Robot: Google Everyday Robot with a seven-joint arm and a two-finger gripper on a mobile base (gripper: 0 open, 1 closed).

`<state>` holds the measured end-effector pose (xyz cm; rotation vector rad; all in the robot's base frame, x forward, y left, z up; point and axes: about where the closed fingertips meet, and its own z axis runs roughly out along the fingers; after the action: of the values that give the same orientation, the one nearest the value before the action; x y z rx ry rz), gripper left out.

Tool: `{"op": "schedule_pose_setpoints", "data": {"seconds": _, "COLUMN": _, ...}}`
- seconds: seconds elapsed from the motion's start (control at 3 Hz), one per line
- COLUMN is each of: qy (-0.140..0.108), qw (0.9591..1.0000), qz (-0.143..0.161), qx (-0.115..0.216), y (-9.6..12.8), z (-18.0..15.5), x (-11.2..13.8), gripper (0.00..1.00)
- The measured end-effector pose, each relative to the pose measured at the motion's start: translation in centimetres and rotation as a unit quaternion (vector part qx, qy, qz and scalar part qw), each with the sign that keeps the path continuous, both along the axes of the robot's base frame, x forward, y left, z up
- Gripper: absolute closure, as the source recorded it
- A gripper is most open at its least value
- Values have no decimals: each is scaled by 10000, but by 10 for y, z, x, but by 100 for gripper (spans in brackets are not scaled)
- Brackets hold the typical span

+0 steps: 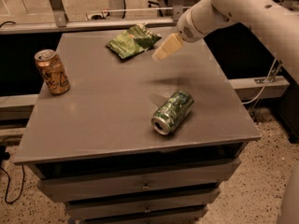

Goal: Move green jalapeno chip bag near green can

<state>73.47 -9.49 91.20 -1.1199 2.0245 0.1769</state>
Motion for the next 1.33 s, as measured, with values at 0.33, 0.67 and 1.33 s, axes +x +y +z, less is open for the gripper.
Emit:
{"op": "schedule_pose_setpoints", "data": {"seconds": 0.33, "qy": 2, "qw": 9974, "qz": -363, "qx": 629, "y": 13, "z": -24, "x": 39, "gripper": 0}}
{"op": "schedule_pose_setpoints", "data": {"seconds": 0.67, "qy": 61, "qw": 9928, "qz": -505, "qx": 1081, "y": 33, "z": -41, "x": 69, "gripper": 0}}
{"op": "schedule_pose_setpoints", "data": {"seconds": 1.33, "qy": -17, "qw": 9864, "qz": -389, "qx": 1594, "y": 76, "z": -44, "x": 116, "gripper": 0}}
